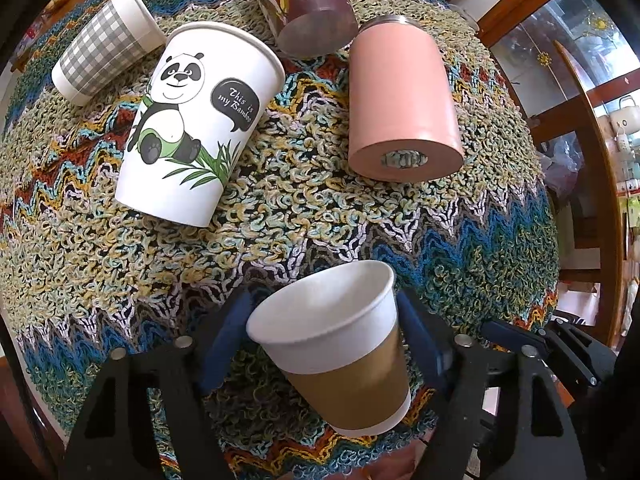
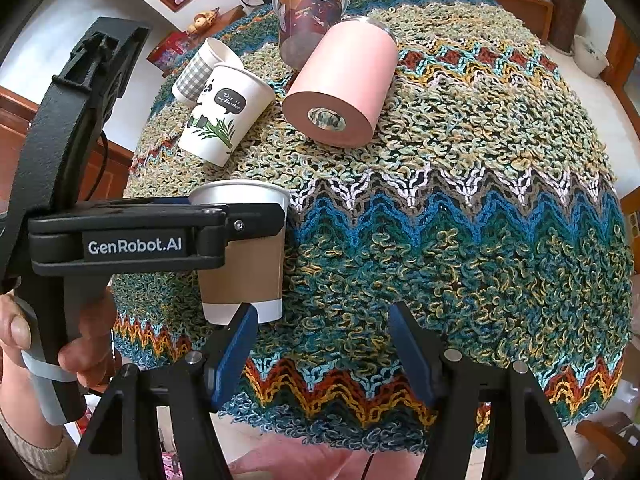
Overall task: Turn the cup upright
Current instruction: 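Grasp the brown cup with the left tool while the right tool holds it, then rotate the brown cup opening upward with the left tool while the right tool releases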
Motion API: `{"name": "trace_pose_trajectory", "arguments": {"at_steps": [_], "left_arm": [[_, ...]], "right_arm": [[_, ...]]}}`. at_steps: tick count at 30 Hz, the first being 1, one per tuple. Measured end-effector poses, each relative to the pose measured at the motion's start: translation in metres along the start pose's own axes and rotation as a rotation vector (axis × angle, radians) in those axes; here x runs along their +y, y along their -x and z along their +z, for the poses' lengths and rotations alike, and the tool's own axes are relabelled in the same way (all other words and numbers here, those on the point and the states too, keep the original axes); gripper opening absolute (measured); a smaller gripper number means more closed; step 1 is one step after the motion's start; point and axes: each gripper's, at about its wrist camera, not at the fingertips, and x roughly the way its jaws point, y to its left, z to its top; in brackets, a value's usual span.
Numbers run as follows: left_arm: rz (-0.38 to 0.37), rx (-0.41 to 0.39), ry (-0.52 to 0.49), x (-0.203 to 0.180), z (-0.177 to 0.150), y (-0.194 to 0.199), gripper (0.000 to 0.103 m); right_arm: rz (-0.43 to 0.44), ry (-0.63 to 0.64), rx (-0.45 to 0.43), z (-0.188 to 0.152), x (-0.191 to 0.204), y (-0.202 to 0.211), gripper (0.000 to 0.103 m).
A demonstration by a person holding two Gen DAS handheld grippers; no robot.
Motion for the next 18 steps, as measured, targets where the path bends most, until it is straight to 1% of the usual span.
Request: {"name": "trace_pose_trajectory", "arguments": {"at_steps": [5,8,11,13,18], "left_arm": [[-0.002,-0.034,0.0,-0.001,-0.005,0.012,0.077],[0.008,-0.074,-0.005,0.0,-0.01,0.023,0.077],[0.025,-0.135,-0.006,0.002,-0.019,0.037,0.077],[0.048,-0.178,0.002,0.005,-0.026,0.045,0.077],[0.134,-0.293,0.035,0.009,-0.034,0.06,0.077]], "right_arm": [[0.002,0.006,-0.001,-0.001,0.002,0.002,0.068],[0.004,0.014,-0.005,-0.002,0.006,0.002,0.068],[0.006,0.02,-0.005,-0.003,0.01,0.001,0.068],[0.006,0.025,-0.003,-0.005,0.012,0.0,0.068],[-0.002,0.038,-0.003,-0.009,0.018,-0.002,0.068]]}}
